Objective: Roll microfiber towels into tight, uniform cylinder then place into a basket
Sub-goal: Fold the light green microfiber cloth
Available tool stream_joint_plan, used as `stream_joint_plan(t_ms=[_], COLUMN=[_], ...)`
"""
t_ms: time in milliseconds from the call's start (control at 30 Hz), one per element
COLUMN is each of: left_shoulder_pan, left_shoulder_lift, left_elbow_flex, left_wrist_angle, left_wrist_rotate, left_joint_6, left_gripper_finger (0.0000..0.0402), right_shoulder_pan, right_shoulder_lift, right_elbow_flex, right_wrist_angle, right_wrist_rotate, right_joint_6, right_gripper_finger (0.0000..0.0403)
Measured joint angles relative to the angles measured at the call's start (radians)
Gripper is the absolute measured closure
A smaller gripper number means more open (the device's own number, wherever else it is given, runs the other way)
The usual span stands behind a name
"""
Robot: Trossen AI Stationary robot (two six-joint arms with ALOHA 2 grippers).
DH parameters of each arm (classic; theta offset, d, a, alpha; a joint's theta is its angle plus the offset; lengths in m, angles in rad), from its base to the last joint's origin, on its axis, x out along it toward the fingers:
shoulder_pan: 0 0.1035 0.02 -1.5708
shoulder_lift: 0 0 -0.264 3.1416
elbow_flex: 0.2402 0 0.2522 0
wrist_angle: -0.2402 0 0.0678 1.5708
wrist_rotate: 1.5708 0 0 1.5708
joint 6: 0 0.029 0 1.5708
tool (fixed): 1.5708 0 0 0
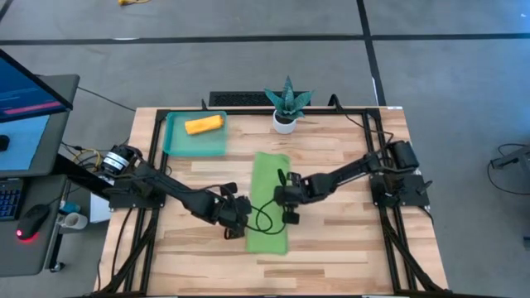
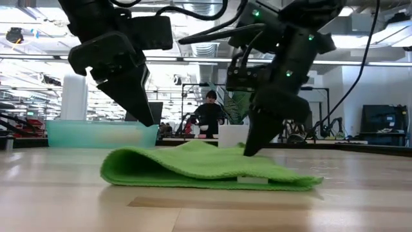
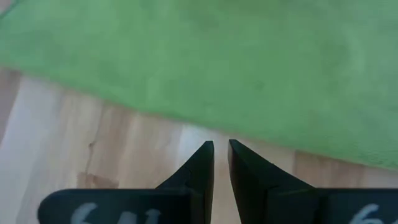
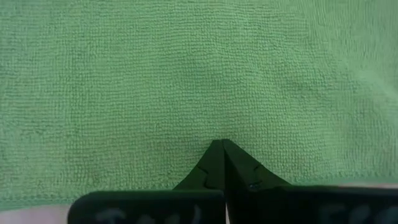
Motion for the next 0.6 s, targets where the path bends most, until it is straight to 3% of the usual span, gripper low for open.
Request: stream_joint_plan(t_ms=[167,333,600], left_shoulder_pan=[0.002,0.002,0.01], left_shoulder_lift=[0.0,0.0,0.0], left_elbow_flex=[0.0,0.0,0.0], left_wrist_angle=[0.042,0.078,0.089], left_wrist_rotate=[0.059,0.111,0.114], left_joint_6=[0.058,0.109,0.132], left_gripper_finger=[0.0361,0.0361,0.0361], right_shoulder_pan=[-0.005,0.012,0.041], right_shoulder_lift=[0.001,-0.009,-0.163], right_elbow_flex=[-0.002,-0.001,-0.008], right_wrist_angle=[0.041,0.015,-0.049], right_wrist_rotate=[-0.006,-0.005,-0.003], right_joint_6=[-0.108,-0.111,-0.146], right_gripper_finger=[0.0389,0.0389,0.0386])
